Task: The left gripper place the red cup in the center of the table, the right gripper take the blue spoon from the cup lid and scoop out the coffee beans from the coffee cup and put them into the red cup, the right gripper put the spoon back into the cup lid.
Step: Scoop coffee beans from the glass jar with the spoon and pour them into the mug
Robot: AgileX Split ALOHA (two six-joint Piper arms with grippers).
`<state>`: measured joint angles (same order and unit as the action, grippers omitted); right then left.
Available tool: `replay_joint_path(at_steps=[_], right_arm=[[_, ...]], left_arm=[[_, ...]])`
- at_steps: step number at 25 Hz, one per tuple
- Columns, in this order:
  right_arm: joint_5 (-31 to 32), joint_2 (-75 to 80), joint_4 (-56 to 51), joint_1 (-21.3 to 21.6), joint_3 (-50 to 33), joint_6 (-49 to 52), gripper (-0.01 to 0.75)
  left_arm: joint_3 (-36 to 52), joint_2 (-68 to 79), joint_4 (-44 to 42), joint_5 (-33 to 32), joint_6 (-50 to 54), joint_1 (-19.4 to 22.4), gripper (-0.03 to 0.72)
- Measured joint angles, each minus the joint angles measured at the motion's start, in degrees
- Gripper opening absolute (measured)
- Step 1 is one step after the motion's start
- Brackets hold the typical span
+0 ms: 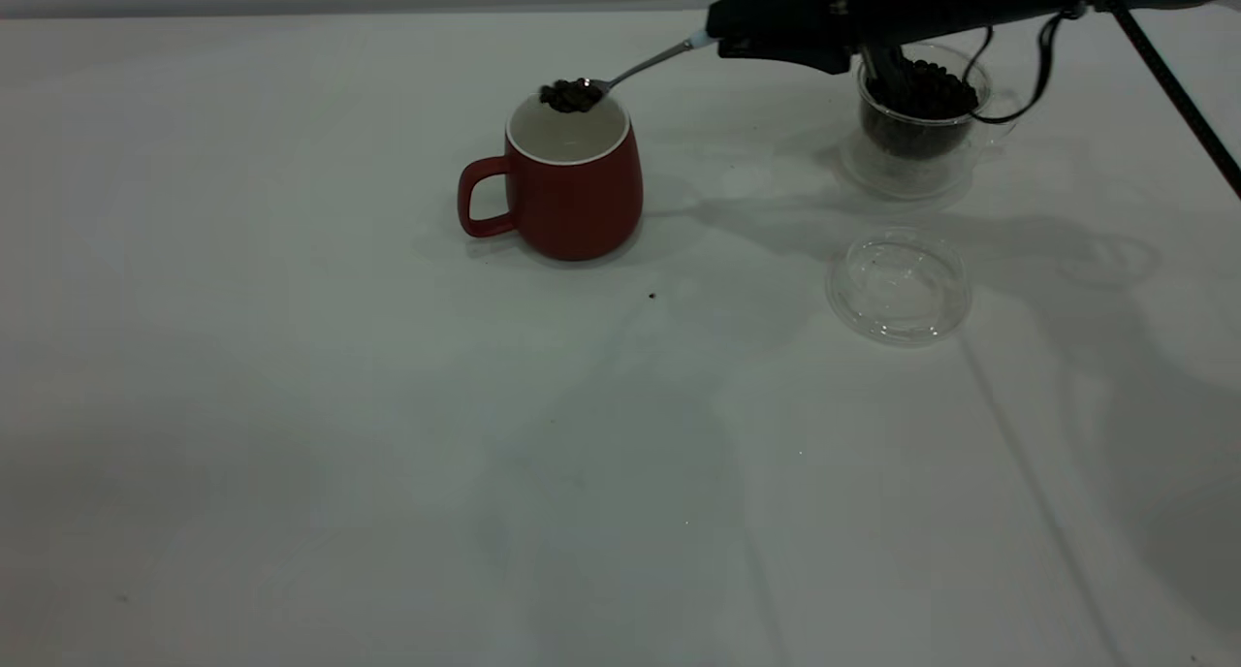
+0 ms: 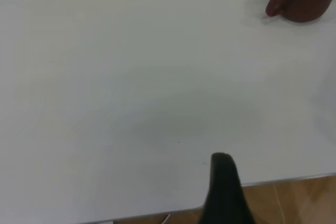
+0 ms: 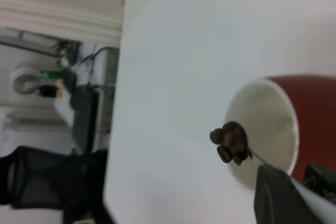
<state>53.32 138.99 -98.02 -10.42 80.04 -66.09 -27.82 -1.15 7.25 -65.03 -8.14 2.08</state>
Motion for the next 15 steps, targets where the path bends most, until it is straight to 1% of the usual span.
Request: replay_joint_path(at_steps=[3, 6, 12, 15], right_arm=[[-4.52, 0.00, -0.78, -1.20, 0.00, -3.52, 0.101], [-7.77, 0.00, -1.41, -2.08, 0.00, -9.37, 0.101], [-8.67, -0.07, -2.47, -2.76, 0.00, -22.80, 0.101], [-8.92, -0.81, -2.47, -2.79, 0.00, -26.63, 0.101]], left_arm=[[0.00, 0.00, 0.00, 0.00, 0.00, 0.00, 0.587], [0.00, 0.00, 0.00, 0.00, 0.00, 0.00, 0.587], [0.00, 0.00, 0.00, 0.00, 0.00, 0.00, 0.587], [0.00, 0.00, 0.00, 0.00, 0.00, 0.00, 0.587]])
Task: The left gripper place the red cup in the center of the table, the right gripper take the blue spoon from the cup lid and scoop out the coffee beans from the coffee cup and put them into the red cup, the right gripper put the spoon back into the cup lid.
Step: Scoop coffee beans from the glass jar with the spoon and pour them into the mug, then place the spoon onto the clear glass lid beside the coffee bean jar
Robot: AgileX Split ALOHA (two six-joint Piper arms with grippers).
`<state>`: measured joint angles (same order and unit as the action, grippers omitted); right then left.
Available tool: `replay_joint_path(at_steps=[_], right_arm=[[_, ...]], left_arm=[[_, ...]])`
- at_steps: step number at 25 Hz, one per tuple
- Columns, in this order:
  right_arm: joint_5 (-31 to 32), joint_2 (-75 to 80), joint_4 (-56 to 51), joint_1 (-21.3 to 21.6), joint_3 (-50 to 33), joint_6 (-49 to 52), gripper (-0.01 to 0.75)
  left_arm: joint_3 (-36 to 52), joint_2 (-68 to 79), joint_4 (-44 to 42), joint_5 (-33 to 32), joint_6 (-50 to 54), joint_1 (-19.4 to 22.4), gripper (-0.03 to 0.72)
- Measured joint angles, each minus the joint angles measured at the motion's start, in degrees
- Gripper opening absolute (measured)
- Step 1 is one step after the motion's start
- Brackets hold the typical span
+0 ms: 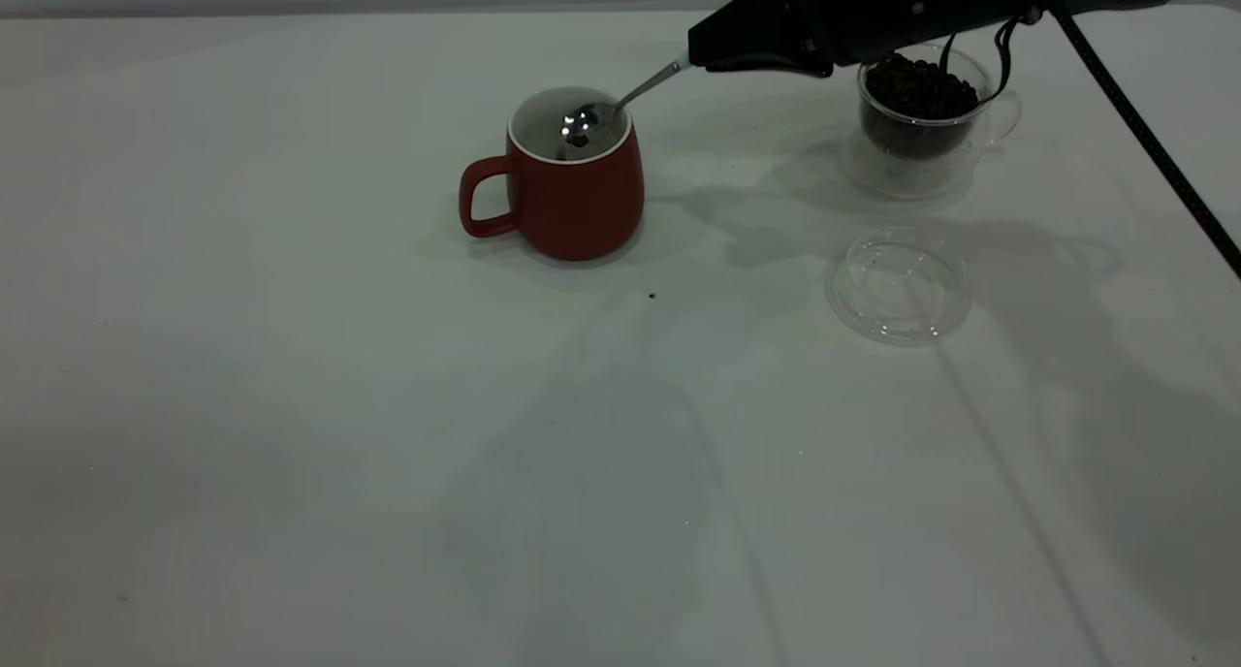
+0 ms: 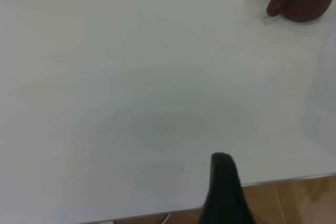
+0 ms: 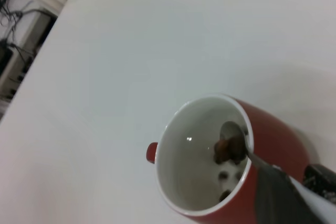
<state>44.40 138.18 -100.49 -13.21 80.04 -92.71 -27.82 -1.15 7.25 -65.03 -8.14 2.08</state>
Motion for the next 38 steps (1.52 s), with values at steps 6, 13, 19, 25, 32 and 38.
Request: replay_joint_path(at_steps=[6, 13, 19, 25, 32, 38], right_arm=[[-1.35, -3.82, 2.50, 0.07, 0.00, -1.14, 0.101], [-0.89, -7.68, 13.79, 0.07, 0.00, 3.64, 0.101], [3.56, -16.33, 33.25, 1.55, -0.16, 14.35, 0.101], [0.55, -31.61, 37.34, 11.03, -11.81, 20.30, 0.101], [-3.86, -31.96, 15.16, 23.68, -30.93, 8.64, 0.101], [-2.63, -23.89, 7.65, 29.53, -33.78, 3.99, 0.101]], left_arm=[[0.00, 0.00, 0.00, 0.00, 0.00, 0.00, 0.587], [0.00, 0.00, 0.00, 0.00, 0.00, 0.00, 0.587], [0.00, 0.00, 0.00, 0.00, 0.00, 0.00, 0.587], [0.00, 0.00, 0.00, 0.00, -0.07, 0.00, 0.587], [0.00, 0.00, 0.00, 0.00, -0.07, 0.00, 0.587], [0.00, 0.00, 0.00, 0.00, -0.07, 0.00, 0.587]])
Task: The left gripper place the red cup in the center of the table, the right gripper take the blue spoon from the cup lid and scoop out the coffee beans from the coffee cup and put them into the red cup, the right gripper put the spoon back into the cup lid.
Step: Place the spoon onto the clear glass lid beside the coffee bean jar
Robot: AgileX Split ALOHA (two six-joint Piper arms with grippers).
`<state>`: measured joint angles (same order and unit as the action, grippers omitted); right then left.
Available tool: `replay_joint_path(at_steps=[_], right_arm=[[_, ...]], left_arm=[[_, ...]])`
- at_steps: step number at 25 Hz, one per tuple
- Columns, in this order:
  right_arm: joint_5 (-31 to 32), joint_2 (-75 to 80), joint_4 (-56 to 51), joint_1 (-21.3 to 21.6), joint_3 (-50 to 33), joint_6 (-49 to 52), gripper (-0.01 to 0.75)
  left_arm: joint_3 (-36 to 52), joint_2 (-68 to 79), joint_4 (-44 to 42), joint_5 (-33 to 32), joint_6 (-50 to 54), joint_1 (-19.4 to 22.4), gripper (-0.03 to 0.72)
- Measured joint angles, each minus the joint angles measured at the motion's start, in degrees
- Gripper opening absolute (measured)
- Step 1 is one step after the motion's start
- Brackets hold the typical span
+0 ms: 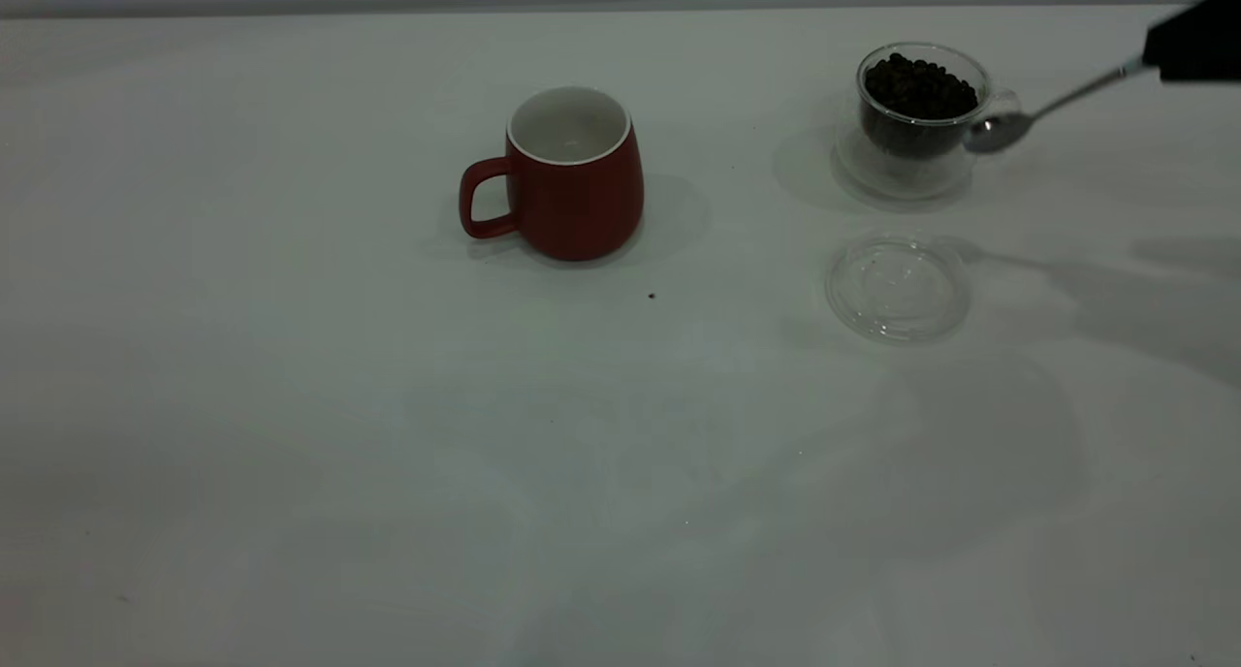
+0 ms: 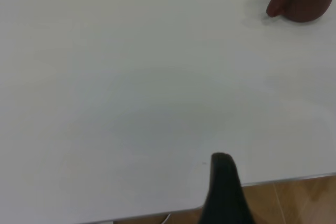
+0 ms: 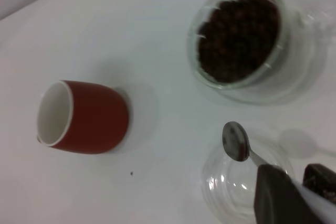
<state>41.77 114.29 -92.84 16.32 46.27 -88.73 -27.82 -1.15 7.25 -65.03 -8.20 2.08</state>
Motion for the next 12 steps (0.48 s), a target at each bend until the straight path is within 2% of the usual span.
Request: replay_joint_path(at_steps=[5, 12], right_arm=[[4.03, 6.26, -1.58, 0.07, 0.00, -1.93, 0.101], [4.32, 13.20, -6.42, 0.07, 0.05, -3.47, 0.101]], left_arm=[[0.00, 0.00, 0.00, 0.00, 0.00, 0.00, 0.587], [0.00, 0.00, 0.00, 0.00, 0.00, 0.00, 0.587]])
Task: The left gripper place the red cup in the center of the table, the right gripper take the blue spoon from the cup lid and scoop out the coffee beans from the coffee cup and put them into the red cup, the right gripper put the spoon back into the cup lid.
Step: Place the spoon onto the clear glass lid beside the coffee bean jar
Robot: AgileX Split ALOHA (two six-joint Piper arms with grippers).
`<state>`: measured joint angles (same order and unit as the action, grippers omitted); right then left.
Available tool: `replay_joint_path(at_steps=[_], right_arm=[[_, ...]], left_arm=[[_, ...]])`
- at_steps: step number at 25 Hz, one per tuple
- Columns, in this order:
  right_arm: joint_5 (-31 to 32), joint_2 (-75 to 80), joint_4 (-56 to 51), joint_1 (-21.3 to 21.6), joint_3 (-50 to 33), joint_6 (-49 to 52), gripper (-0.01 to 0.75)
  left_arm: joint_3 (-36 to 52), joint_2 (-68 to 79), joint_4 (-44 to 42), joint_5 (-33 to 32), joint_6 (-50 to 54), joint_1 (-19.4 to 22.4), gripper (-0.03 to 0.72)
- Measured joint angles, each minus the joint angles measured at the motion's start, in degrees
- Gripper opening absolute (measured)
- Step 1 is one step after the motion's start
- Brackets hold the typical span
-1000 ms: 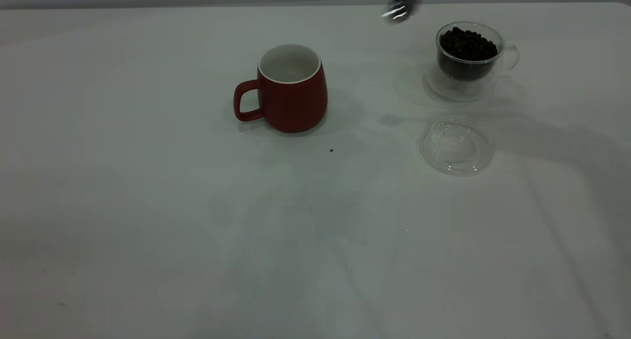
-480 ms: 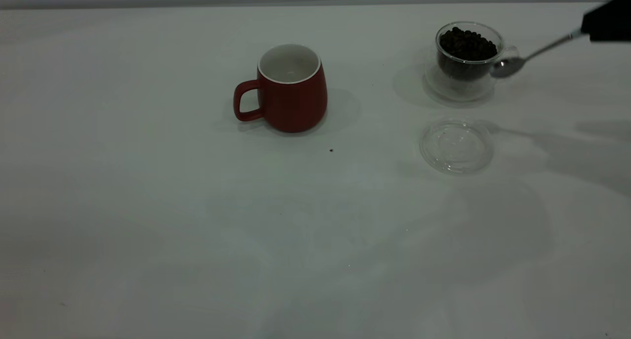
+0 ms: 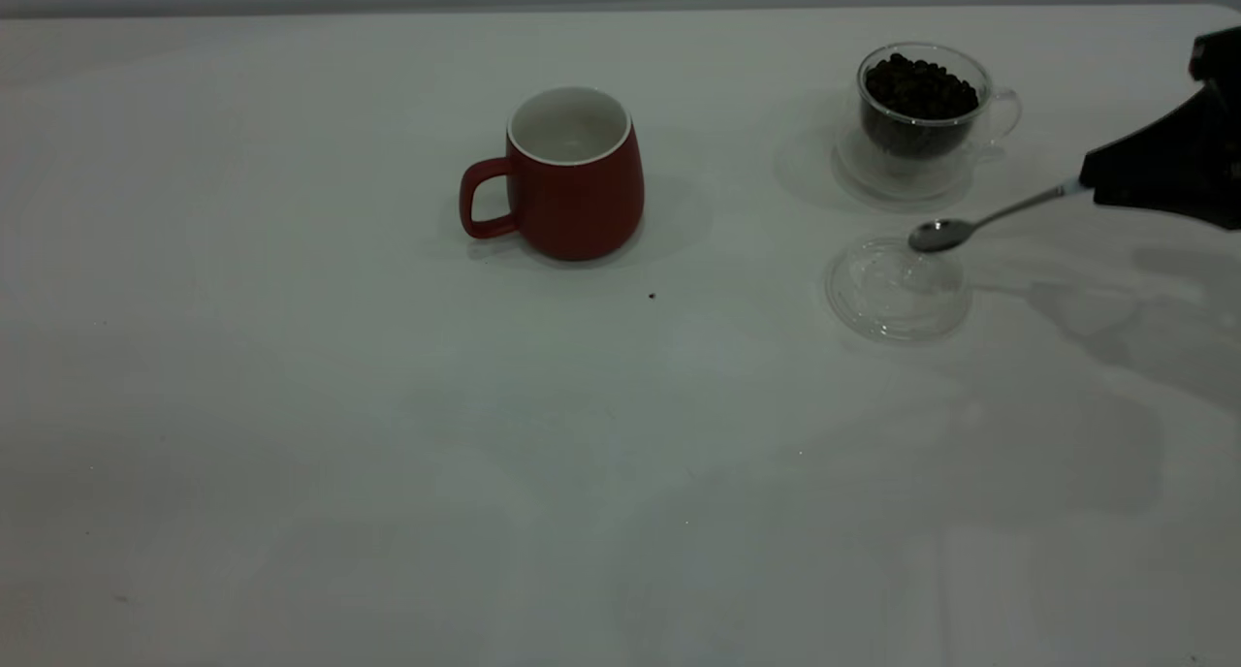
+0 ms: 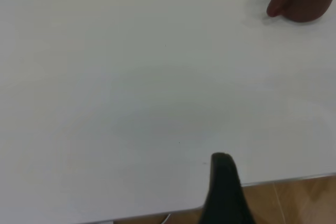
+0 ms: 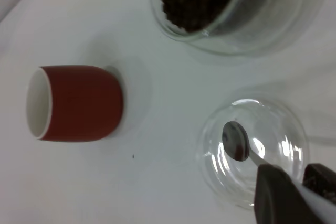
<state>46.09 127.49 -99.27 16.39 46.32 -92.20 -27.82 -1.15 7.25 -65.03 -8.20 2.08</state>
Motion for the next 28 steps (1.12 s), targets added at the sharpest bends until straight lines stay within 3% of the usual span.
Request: replay_joint_path(at_steps=[10, 24, 28], right_arm=[[1.74, 6.42, -2.75, -5.99, 0.48, -2.20, 0.101], [2.70, 8.32, -3.19, -6.22, 1.06, -2.93, 0.103], [2.49, 8.32, -3.19, -6.22, 1.06, -2.93, 0.149]], left_arm=[[0.00, 0.00, 0.00, 0.00, 0.00, 0.00, 0.587], [0.00, 0.00, 0.00, 0.00, 0.07, 0.00, 0.587], [0.00, 0.00, 0.00, 0.00, 0.07, 0.00, 0.587]])
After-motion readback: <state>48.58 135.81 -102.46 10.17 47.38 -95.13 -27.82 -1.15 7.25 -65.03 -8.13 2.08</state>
